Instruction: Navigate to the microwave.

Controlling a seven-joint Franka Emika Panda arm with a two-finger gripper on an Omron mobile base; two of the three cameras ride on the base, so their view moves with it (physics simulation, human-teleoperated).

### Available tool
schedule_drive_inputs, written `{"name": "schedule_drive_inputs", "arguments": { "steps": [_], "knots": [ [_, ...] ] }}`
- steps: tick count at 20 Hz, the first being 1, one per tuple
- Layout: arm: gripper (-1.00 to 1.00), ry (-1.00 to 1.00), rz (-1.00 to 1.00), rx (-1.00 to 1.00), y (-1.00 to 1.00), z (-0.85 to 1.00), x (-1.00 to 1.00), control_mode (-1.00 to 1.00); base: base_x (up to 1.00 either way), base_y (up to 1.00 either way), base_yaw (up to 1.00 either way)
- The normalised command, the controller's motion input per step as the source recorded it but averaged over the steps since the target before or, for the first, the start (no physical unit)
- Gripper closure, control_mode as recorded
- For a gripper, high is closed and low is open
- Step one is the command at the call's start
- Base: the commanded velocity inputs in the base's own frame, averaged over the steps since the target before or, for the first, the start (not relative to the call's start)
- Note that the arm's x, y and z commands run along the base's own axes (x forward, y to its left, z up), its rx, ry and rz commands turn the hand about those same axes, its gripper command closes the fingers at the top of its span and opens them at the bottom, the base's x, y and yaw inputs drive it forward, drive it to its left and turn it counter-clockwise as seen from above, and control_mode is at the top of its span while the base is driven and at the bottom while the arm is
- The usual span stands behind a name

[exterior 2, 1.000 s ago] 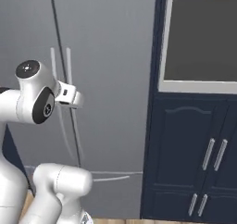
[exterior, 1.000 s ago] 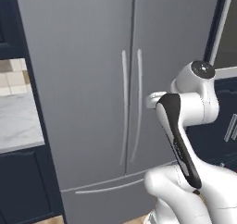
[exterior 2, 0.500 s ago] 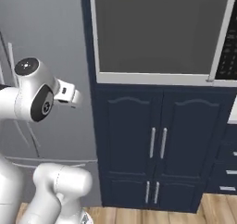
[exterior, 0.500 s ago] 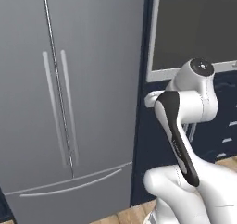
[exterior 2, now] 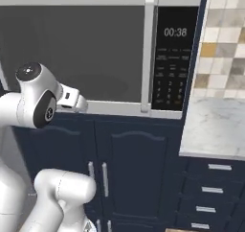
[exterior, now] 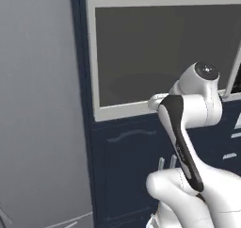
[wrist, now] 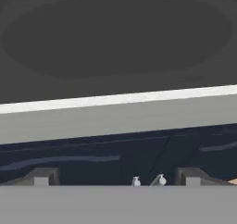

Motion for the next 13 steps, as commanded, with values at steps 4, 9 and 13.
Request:
{"name": "schedule_drive_inputs", "arguments": {
  "steps": [4,9,13],
  "knots": [
    [-1.00,0.00,0.00,0.00,0.00,0.00,0.00,1.00,1.00,-0.82,0.09],
    [-1.00,0.00,0.00,0.00,0.00,0.00,0.00,1.00,0.27,-0.49,-0.12],
    [-1.00,0.00,0.00,0.00,0.00,0.00,0.00,1.00,-0.08,-0.39,0.04]
  ]
}}
